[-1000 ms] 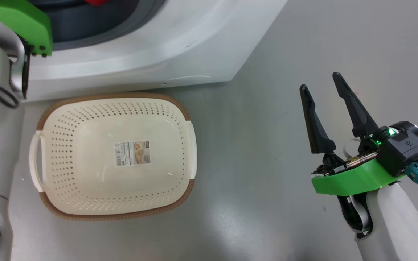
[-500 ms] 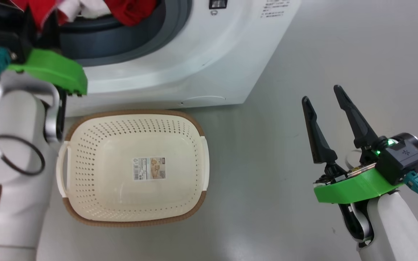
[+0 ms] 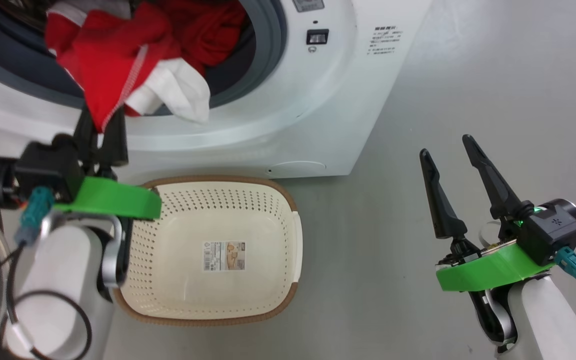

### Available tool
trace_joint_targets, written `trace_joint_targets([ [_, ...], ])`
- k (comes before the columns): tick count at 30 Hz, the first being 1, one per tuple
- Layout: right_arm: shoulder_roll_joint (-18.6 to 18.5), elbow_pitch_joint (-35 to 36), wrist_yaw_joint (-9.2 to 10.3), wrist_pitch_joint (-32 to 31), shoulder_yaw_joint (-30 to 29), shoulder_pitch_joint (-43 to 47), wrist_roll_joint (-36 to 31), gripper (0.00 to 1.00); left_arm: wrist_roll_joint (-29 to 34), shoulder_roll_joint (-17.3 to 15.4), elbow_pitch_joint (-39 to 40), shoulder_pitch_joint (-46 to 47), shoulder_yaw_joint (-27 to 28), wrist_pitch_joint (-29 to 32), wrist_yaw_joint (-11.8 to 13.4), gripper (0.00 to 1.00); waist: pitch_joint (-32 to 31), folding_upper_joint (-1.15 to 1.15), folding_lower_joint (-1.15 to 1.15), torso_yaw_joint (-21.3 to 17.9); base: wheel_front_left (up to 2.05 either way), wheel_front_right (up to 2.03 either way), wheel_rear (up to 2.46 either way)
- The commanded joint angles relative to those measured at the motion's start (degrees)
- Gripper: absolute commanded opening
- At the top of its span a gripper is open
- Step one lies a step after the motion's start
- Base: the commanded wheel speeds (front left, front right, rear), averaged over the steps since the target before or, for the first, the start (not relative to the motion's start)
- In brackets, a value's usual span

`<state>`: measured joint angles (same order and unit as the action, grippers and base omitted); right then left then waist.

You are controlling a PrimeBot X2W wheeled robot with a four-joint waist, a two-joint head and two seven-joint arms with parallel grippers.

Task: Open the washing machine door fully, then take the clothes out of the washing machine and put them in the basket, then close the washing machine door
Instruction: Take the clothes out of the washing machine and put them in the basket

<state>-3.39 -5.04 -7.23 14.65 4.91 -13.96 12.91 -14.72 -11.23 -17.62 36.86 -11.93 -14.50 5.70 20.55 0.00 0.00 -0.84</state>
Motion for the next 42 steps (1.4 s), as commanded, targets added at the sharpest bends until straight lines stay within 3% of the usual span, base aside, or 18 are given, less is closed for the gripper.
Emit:
trace_joint_targets([
  [1, -0.15, 1.2, -0.25, 0.35, 1.42, 1.45, -0.61, 1.0, -0.21, -1.3, 2.82, -1.08, 1.74, -0.5, 0.5, 0.0, -1.36, 0.0, 0.0, 0.62, 0.0, 0.0, 0.0],
  [15, -0.3, 1.24, -0.25, 0.35, 1.18, 3.36, -0.59, 1.0, -0.46, -1.28, 20.26, -14.56, 0.58, 1.39, 3.02, 0.0, -4.41, 0.0, 0.0, 0.94, 0.0, 0.0, 0.0],
  [22, -0.6, 1.58, -0.25, 0.35, 1.01, 3.92, -0.69, 1.0, -0.86, -0.91, 23.94, -18.28, -0.21, 2.77, 4.05, 0.0, -3.99, 0.0, 0.0, 0.8, 0.0, 0.0, 0.0],
  [28, -0.64, 1.79, -0.25, 0.35, 1.2, 3.83, -0.82, 1.0, -2.08, 0.25, 21.44, -19.08, -1.37, 3.33, 3.71, 0.0, -3.16, 0.0, 0.0, 0.77, 0.0, 0.0, 0.0],
  [42, -0.83, 2.13, -0.25, 0.35, 1.79, 2.39, -0.7, 1.0, -5.77, 4.14, 4.58, -14.64, -1.96, 0.25, 0.34, 0.0, 1.39, 0.0, 0.0, -0.12, 0.0, 0.0, 0.0],
])
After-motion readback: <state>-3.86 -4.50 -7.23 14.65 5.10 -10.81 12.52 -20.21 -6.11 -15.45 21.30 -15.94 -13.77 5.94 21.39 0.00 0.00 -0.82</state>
